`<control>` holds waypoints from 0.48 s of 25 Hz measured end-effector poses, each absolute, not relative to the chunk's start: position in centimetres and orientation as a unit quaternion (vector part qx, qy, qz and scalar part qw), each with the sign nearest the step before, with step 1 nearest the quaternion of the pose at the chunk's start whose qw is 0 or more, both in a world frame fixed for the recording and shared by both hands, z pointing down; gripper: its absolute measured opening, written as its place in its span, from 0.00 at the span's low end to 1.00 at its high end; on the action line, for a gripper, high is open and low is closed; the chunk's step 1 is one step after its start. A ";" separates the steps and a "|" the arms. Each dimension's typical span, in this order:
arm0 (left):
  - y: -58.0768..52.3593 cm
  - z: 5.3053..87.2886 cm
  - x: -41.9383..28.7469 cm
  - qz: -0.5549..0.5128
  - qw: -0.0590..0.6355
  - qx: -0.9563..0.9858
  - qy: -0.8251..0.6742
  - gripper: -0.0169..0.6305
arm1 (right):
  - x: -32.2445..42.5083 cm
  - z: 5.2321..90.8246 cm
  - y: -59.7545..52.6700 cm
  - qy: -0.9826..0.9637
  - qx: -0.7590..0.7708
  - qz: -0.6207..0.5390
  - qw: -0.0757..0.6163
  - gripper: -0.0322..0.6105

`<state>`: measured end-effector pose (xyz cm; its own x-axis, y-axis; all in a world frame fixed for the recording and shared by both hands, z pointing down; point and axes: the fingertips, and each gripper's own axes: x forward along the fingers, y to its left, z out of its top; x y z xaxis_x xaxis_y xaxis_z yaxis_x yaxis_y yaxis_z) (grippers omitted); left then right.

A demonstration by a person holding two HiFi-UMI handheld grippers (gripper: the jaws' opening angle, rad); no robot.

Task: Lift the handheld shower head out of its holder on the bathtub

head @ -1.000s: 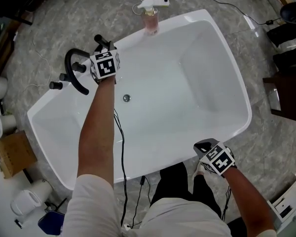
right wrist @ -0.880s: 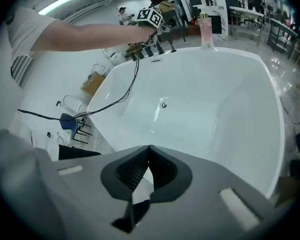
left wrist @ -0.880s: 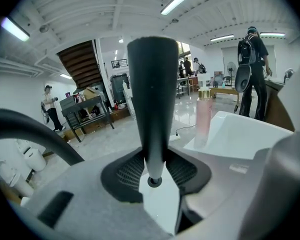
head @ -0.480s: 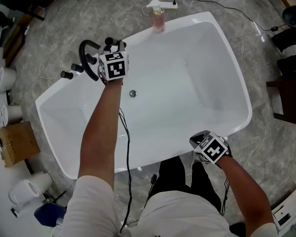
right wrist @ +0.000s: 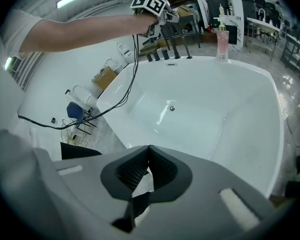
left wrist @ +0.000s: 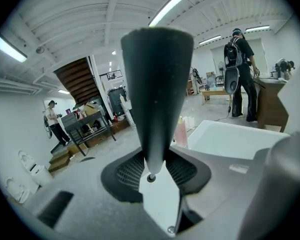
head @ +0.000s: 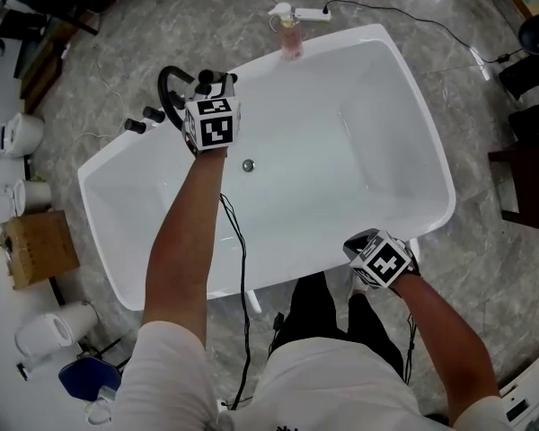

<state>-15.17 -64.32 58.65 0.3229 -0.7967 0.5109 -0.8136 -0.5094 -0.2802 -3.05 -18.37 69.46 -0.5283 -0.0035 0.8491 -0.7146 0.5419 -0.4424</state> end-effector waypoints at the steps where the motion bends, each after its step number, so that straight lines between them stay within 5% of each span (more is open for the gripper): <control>1: -63.8 58.1 -15.0 0.305 0.011 0.814 -0.494 0.24 | -2.9 69.3 -18.2 -0.769 0.233 0.415 0.426 0.07; 12: -57.5 51.1 -14.1 0.311 -0.024 0.815 -0.489 0.24 | -2.9 67.9 -16.8 -0.782 0.216 0.394 0.432 0.07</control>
<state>-14.05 -57.46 51.11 0.3295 -0.8112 0.4832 -0.7817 -0.5214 -0.3423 -2.88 -16.77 67.92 -0.5335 0.0035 0.8458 -0.6782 0.5958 -0.4303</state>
